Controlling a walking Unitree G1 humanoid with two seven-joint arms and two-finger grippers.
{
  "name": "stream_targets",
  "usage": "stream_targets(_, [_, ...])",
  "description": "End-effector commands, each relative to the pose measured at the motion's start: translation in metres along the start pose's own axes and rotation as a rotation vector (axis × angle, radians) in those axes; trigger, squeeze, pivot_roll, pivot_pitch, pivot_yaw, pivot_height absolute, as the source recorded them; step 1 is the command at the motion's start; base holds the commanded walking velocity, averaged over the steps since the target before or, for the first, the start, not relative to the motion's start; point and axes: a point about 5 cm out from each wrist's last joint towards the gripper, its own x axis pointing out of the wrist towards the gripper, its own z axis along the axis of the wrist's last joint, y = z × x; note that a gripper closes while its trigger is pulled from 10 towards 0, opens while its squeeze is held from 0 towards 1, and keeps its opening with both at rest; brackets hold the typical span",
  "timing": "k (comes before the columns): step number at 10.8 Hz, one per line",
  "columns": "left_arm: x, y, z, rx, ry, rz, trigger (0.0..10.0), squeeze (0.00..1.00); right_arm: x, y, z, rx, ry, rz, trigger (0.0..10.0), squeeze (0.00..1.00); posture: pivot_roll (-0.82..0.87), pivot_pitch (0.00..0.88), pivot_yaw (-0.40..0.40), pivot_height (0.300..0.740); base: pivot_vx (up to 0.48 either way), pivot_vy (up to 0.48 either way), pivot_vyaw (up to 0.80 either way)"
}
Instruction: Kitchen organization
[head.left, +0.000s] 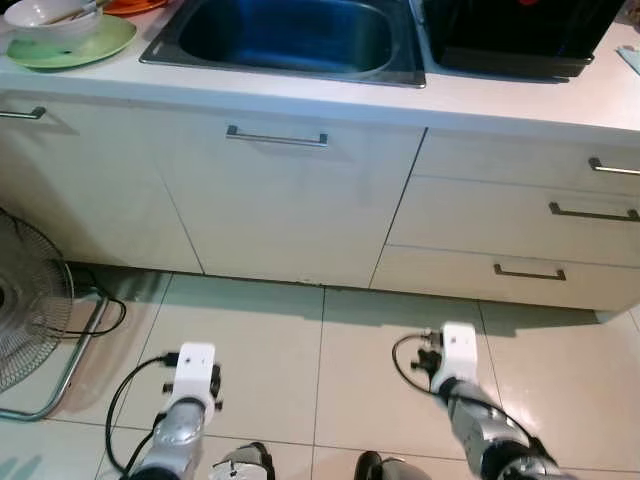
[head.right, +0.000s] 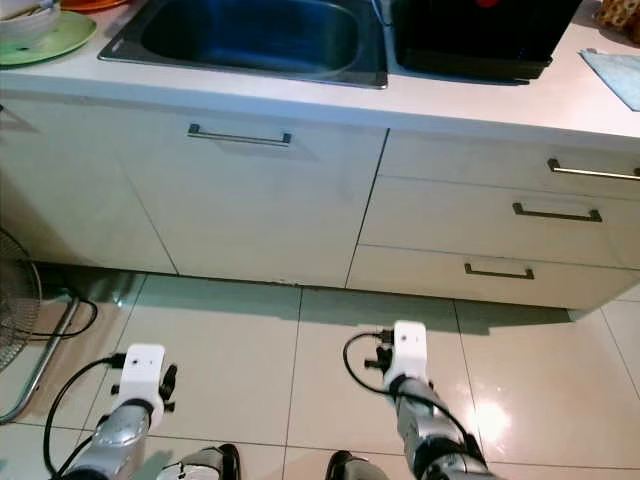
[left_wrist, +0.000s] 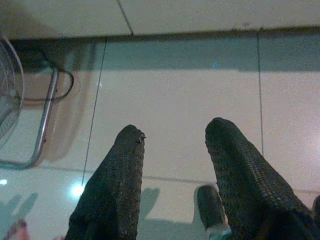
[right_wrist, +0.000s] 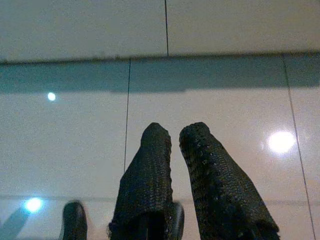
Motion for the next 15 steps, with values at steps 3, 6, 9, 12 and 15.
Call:
stream_targets(3, [0.007, 0.004, 0.054, -0.088, -0.267, 0.065, 10.0, 0.0, 0.01, 0.01, 0.07, -0.04, -0.288, 0.042, 10.0, 0.0, 0.11, 0.172, -0.037, 0.74, 0.352, 0.0, 0.0])
stream_targets(6, [0.0, 0.001, 0.131, -0.033, -0.613, 0.053, 10.0, 0.0, 0.006, 0.028, 0.131, -0.021, -0.545, 0.09, 10.0, 0.0, 0.13, 0.192, -0.041, 0.74, 0.352, 0.0, 0.0])
stream_targets(9, [-0.025, 0.0, 0.193, 0.02, -0.886, 0.046, 10.0, 0.0, -0.014, 0.052, 0.19, -0.022, -0.81, 0.179, 10.0, 0.0, 0.11, 0.215, -0.043, 0.74, 0.4, 0.0, 0.0])
stream_targets(12, [-0.048, -0.006, 0.22, 0.053, -1.054, 0.036, 10.0, 0.0, -0.028, 0.068, 0.213, -0.009, -0.894, 0.23, 10.0, 0.0, 0.12, 0.222, -0.046, 0.74, 0.433, 0.0, 0.0])
stream_targets(15, [-0.058, -0.006, 0.234, 0.039, -1.051, 0.034, 10.0, 0.0, -0.037, 0.071, 0.221, 0.001, -0.918, 0.251, 10.0, 0.0, 0.11, 0.227, -0.05, 0.74, 0.449, 0.0, 0.0])
